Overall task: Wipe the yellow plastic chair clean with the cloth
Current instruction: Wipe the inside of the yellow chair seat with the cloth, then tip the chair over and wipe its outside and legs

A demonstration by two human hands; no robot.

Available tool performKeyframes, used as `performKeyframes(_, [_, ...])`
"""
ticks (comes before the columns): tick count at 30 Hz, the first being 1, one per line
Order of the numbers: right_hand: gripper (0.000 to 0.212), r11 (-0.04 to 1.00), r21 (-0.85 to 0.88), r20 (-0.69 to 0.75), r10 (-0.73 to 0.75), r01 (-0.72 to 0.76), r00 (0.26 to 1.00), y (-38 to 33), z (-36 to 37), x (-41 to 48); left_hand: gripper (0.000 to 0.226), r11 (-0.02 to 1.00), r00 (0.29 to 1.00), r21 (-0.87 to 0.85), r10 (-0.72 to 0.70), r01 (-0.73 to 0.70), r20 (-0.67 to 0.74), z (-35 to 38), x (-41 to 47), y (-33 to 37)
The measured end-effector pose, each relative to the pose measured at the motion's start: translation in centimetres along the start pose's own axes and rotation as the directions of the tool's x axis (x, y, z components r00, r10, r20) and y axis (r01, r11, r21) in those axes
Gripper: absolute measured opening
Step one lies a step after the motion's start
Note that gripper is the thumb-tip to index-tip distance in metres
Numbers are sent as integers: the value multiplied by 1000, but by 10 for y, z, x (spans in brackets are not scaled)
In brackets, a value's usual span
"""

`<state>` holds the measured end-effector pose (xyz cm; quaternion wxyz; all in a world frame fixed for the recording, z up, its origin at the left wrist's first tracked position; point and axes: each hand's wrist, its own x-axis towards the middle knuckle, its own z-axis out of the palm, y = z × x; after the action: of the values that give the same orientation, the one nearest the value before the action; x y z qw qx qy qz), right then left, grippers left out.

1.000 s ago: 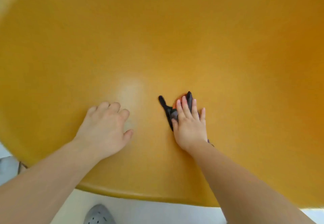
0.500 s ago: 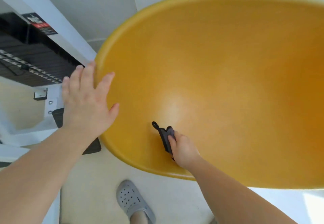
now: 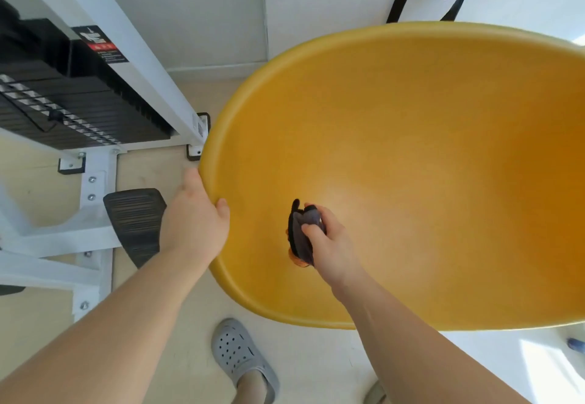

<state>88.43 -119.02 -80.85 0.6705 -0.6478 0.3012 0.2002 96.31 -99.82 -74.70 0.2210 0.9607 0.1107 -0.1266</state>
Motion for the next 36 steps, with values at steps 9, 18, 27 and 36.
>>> performKeyframes(9, [55, 955, -275, -23, -121, 110, 992, -52, 61, -43, 66, 991, 951, 129, -7, -35, 311, -11, -122, -35])
performKeyframes(18, [98, 648, -762, -156, -175, -6, 972, -63, 107, -50, 68, 869, 781, 254, 210, -425, 588, -35, -146, -68])
performKeyframes(27, [91, 623, -779, -3, -127, 78, 992, -43, 100, -85, 47, 943, 884, 130, 229, -305, 408, -70, -96, -69])
performKeyframes(36, [93, 486, -850, 234, 1, 204, 972, 57, 12, -197, 63, 733, 700, 165, 522, -661, 486, -59, -83, 16])
